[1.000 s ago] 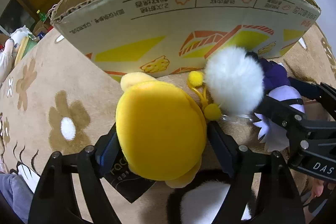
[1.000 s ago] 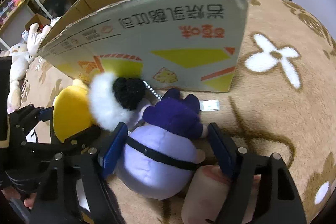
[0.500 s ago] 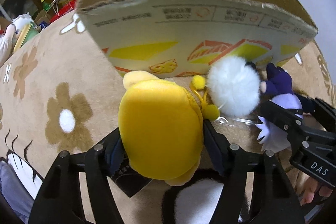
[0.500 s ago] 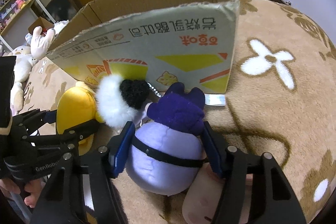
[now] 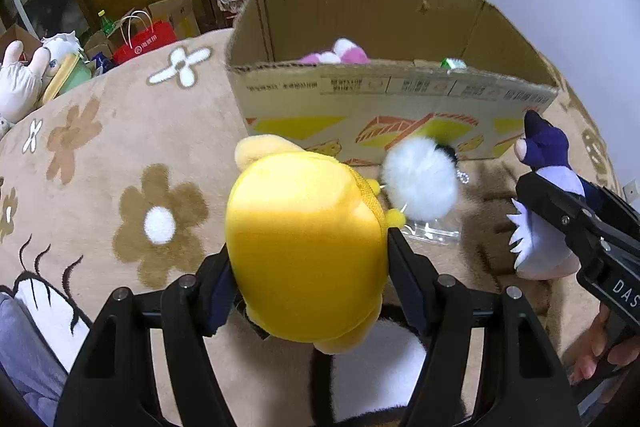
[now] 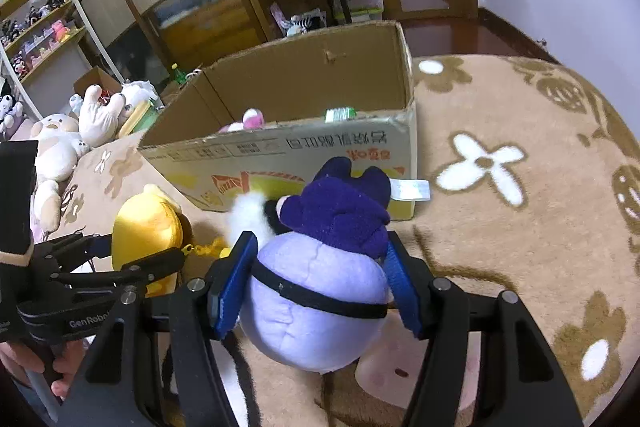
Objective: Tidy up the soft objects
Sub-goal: 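Grasp the yellow plush with the left tool while the right tool grasps the lavender plush, then lift both plush toys over the box and release them inside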
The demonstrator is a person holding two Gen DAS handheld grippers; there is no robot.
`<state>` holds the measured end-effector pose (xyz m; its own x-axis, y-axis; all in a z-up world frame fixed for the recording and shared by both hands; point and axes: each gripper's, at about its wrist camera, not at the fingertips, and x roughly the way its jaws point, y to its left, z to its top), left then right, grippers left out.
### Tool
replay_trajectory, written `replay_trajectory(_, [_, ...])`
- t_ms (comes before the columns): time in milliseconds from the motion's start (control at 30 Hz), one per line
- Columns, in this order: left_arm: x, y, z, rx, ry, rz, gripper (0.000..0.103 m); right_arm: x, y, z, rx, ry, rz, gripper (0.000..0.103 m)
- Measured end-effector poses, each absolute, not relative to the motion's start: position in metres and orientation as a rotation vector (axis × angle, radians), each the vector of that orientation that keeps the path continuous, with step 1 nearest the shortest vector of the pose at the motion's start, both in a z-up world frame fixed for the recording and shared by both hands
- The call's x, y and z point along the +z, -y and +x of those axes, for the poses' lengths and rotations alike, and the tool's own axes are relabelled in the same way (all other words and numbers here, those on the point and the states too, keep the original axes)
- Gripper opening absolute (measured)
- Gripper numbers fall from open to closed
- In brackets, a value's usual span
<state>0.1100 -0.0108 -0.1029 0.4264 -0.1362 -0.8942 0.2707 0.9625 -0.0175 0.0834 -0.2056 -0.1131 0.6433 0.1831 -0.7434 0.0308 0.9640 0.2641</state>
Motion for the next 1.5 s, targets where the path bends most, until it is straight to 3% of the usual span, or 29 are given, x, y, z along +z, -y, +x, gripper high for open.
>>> replay_trajectory(300, [-0.072,0.011,0.083,-0.227,-0.991,0.141,0.067,-0.083,0.21,0.058,0.092,-0.75,0.254,0.067])
replay_trajectory(867, [0.001,0.003,0.053,-0.228,-0.54,0.153,0.068,-0.022,0.207,0.045,0.068,-0.525,0.168,0.067])
replay_trajectory(1200, [0.019,0.009,0.068,-0.266,-0.403,0.165,0.068,-0.002,0.209,0.063,0.045,-0.438,0.115,0.067])
replay_trajectory(1500, [0.014,0.022,0.107,-0.273,-0.426,0.179,0.068,-0.002,0.213,0.091,0.048,-0.428,0.093,0.068])
